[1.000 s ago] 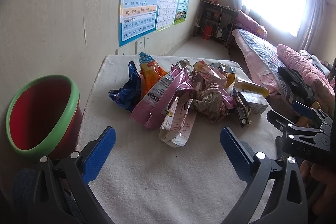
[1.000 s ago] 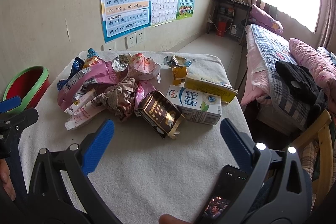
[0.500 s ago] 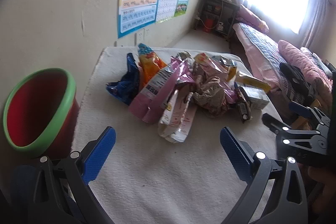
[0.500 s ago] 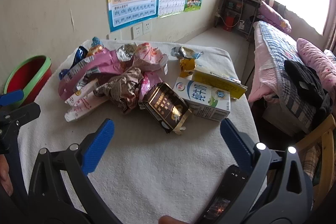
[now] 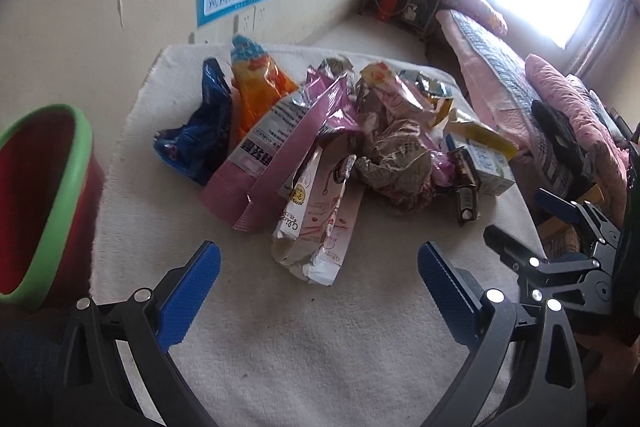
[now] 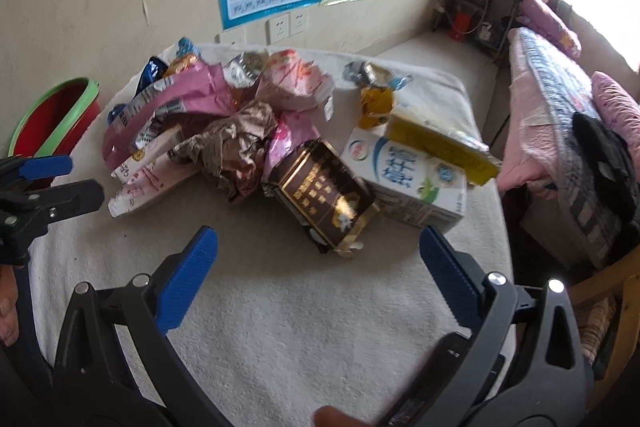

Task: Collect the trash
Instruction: 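Grasp the white-pink wrapper with the left tool while the right tool grasps the brown box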

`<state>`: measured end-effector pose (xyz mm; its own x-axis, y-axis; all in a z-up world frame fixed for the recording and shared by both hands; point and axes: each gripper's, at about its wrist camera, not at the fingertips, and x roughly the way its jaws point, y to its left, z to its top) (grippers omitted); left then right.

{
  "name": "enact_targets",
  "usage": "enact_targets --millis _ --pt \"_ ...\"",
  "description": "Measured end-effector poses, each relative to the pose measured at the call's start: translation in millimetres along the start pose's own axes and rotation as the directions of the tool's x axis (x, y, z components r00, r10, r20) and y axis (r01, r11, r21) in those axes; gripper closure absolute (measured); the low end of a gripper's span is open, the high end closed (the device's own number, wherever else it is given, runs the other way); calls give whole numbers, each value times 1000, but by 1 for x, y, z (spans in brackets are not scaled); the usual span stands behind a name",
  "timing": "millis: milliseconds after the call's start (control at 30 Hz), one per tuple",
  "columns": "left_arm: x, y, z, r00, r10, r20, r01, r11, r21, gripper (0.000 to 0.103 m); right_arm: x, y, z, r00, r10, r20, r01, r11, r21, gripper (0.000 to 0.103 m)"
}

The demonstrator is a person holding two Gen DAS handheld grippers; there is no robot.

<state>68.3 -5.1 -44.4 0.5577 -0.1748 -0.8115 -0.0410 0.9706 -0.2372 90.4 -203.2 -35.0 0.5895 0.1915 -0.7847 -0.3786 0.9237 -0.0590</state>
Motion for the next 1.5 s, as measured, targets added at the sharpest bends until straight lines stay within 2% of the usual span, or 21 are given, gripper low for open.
enact_targets --millis 167,333,433,500,567,600,633,733,933,1267,1500 --pt "23 5 7 998 12 -59 -12 1000 -12 20 9 -2 7 1000 19 7 -19 1000 -23 5" --pt "38 11 9 995 -4 -102 1 999 -32 22 25 3 9 1000 -2 -24 -1 995 -102 24" --pt "45 9 10 993 -5 -118 2 1000 -26 28 35 5 8 999 -25 -42 19 991 -132 31" --pt "51 7 11 991 -2 -131 -1 1000 -23 31 40 4 8 998 -29 -49 22 990 -138 32" --pt "55 6 12 990 0 -141 -2 1000 -21 39 44 5 8 998 -40 -44 32 986 -163 35" --pt "57 7 13 990 0 -144 -3 1000 -19 41 46 5 8 998 -43 -45 35 985 -170 41" --pt "59 7 14 989 1 -147 -3 1000 -17 48 48 5 9 998 -45 -52 36 984 -173 49" --pt "62 7 14 989 -14 -148 11 1000 -21 53 50 2 7 998 -30 -62 20 987 -160 65" --pt "57 8 13 989 -42 -143 37 999 -38 63 43 -2 4 998 -6 -57 -1 992 -125 67" --pt "36 5 7 990 -61 -126 56 998 -39 69 24 -19 6 997 45 -57 -47 998 -43 73" --pt "18 7 -1 991 -60 -118 57 998 -33 70 7 -13 7 996 73 -49 -76 995 -67 75"
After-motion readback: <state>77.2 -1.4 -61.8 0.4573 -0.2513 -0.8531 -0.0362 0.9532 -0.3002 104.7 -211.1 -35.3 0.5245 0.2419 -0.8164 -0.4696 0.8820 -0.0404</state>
